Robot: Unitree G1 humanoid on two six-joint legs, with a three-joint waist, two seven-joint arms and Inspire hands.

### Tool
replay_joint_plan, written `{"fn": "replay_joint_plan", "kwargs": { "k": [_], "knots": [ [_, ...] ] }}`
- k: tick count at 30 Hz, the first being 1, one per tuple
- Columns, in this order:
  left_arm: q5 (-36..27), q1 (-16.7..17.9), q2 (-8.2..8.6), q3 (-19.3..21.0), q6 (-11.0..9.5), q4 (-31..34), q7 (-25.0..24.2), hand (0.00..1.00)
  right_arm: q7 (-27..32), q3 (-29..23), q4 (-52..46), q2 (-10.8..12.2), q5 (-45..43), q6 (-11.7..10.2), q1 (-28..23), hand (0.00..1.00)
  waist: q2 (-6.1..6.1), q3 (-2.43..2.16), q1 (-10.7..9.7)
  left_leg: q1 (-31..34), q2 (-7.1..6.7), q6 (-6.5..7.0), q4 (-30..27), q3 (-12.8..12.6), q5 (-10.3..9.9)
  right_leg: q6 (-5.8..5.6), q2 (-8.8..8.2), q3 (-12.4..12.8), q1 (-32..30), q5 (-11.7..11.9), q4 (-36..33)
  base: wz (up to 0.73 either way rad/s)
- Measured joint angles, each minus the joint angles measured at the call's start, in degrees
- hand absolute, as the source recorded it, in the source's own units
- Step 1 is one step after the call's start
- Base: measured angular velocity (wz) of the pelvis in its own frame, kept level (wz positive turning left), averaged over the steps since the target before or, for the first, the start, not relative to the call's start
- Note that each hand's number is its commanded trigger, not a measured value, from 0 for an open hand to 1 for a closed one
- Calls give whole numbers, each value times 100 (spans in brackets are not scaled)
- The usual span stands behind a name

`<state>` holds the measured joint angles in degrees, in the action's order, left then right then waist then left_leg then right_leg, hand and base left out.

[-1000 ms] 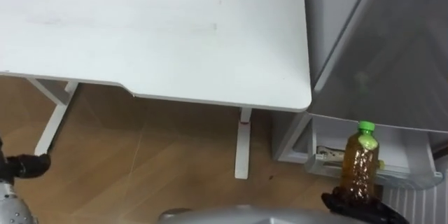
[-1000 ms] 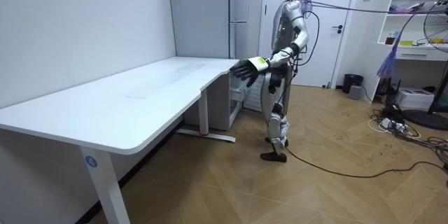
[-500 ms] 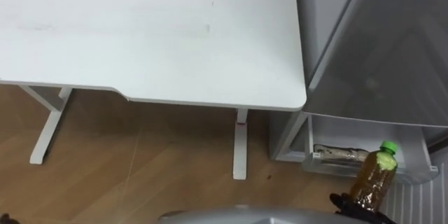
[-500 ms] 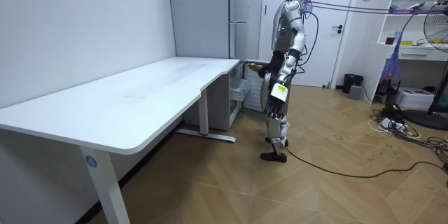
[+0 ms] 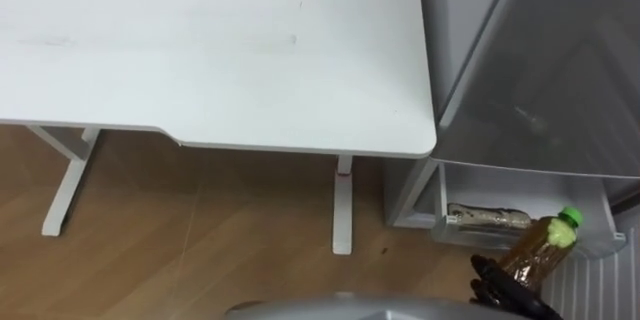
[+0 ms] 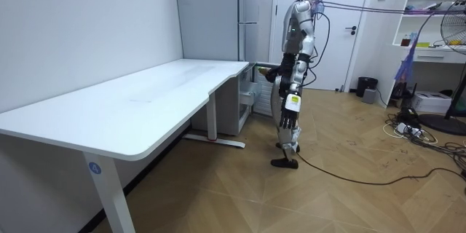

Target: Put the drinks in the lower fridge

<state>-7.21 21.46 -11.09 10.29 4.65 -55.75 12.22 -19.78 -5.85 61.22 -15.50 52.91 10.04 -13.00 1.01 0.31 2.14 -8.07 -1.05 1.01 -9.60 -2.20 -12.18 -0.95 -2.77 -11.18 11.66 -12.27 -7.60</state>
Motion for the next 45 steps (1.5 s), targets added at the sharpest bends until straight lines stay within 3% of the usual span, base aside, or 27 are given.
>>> {"fn": "replay_joint_plan", "kwargs": {
  "k": [5,7,16,19,23,27,35,40,43,45],
  "knots": [
    [24,-229,116,-34,111,-66,-231,0,218,6,8,115,332,0,140,100,4,7,-79,66,-12,1,1,9,1,-3,-5,-4,-67,-1,-2,0],
    [59,-299,127,-180,149,-63,-289,0,287,16,7,153,527,-1,142,100,22,-4,-77,76,-20,3,0,5,0,-11,-11,-8,-71,-6,2,0],
    [560,-676,143,-814,190,-63,-577,0,753,15,-9,273,1176,-53,635,100,50,38,-178,80,-24,4,-9,-11,-1,-16,-13,9,-83,-11,-1,0],
    [576,-663,144,-820,198,-61,-681,0,898,8,-169,271,1676,-70,651,100,15,32,-182,80,-23,4,-7,-28,-1,-16,-12,-9,-85,-11,-4,0],
    [1094,-565,139,-809,253,-60,-787,0,1090,-13,-212,259,1981,-76,690,100,-41,-2,-191,132,-14,4,-34,-96,-1,-14,-11,-38,-82,-9,-33,3],
    [1558,-429,139,-810,368,-59,-789,0,1158,-13,-212,251,2193,-75,718,100,-63,-5,-193,159,5,3,-107,-95,-2,-14,-10,-86,-79,-8,-106,10],
    [1640,-332,139,-806,487,-58,-802,0,1285,-466,-287,175,3085,-80,1050,100,-129,-19,-208,462,20,6,-394,-11,-35,9,-5,-213,-242,3,-122,8],
    [1728,-342,135,-786,512,-29,-978,0,1344,-678,-288,85,3236,-343,1515,100,-201,-33,-233,783,22,11,-534,67,-27,23,2,-190,-543,13,-217,1],
    [1998,-493,134,-807,552,-27,-1044,0,1399,-671,-283,53,3336,-406,1709,100,-220,-42,-266,1071,30,13,-623,81,-4,46,-1,-188,-825,27,-341,0],
    [2089,-699,132,-813,584,-29,-1051,0,1583,-674,-236,48,3352,-467,1912,100,-248,-24,-287,1306,32,22,-662,74,32,59,-22,-191,-1106,36,-481,-3]
  ]
}}
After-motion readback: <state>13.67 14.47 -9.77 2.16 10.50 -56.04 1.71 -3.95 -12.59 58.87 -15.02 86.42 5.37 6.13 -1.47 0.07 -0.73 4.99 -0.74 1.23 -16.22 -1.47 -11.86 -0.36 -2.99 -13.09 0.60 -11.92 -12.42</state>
